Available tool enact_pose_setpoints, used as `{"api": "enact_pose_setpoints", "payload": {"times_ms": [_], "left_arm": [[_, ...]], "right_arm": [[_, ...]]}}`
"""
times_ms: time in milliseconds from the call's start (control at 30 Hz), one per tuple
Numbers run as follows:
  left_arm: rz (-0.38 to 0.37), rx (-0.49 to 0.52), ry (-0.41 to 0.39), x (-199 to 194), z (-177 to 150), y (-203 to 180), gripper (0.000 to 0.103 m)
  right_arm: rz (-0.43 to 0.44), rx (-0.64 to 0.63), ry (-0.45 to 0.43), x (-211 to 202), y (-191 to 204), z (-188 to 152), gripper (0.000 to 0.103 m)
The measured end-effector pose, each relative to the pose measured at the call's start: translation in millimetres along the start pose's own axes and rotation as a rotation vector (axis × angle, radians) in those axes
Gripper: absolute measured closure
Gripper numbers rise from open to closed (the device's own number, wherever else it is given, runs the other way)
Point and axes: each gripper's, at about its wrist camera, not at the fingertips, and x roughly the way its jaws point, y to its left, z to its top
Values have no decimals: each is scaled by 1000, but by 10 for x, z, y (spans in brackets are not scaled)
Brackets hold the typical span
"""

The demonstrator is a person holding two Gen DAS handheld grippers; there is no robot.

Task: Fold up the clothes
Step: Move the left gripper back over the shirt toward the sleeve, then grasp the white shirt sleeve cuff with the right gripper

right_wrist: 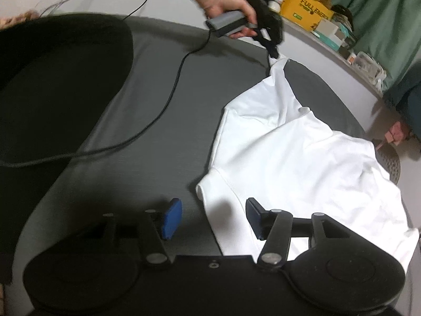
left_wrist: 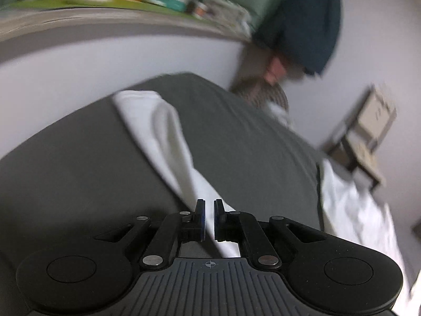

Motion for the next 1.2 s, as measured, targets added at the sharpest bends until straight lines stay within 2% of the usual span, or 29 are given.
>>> {"api": "enact_pose_setpoints", "payload": {"times_ms": [167,267,367,467,533,600,633,767,833,967,1067,1133,1200], "left_arm": [[-42,-252,-196,-773,-576,48,100],[-43,-239,-181,-1159,-817,-112,100],[-16,-233,-179,-1338,-772,-195,100],[11,-227,-177,-1517,-727,-279,99],[29,-222,-175,-1637,-696,-335,99],[48,-218,-172,-1753,-665,-388,99],[66,-204,-140,-1724,-630,-355,99],[22,-132,-85,-1489,-646,65,99],[-4,-158,-98,-1345,-749,369,99],[-107,-315,-17,-989,-527,798,99],[-90,-315,-63,-1008,-489,981,100],[-78,-313,-94,-1020,-465,1102,100],[-12,-237,-113,-997,-491,1138,100]], "right_arm": [[28,150,-32,-133,-375,101,46],[21,205,-50,-313,-682,361,46],[35,260,-68,-520,-962,809,46],[28,336,-36,-682,-1142,1300,46],[15,433,-8,-754,-1259,1569,45],[-18,519,47,-734,-1330,1752,40],[-35,549,67,-663,-1356,1836,40],[-78,624,86,-102,-1485,2159,40],[-100,661,96,179,-1550,2320,40],[-143,736,116,741,-1679,2643,40],[-168,786,127,1173,-1792,2873,40],[-150,793,118,1505,-1932,2976,40],[-133,800,109,1836,-2073,3078,41]]}}
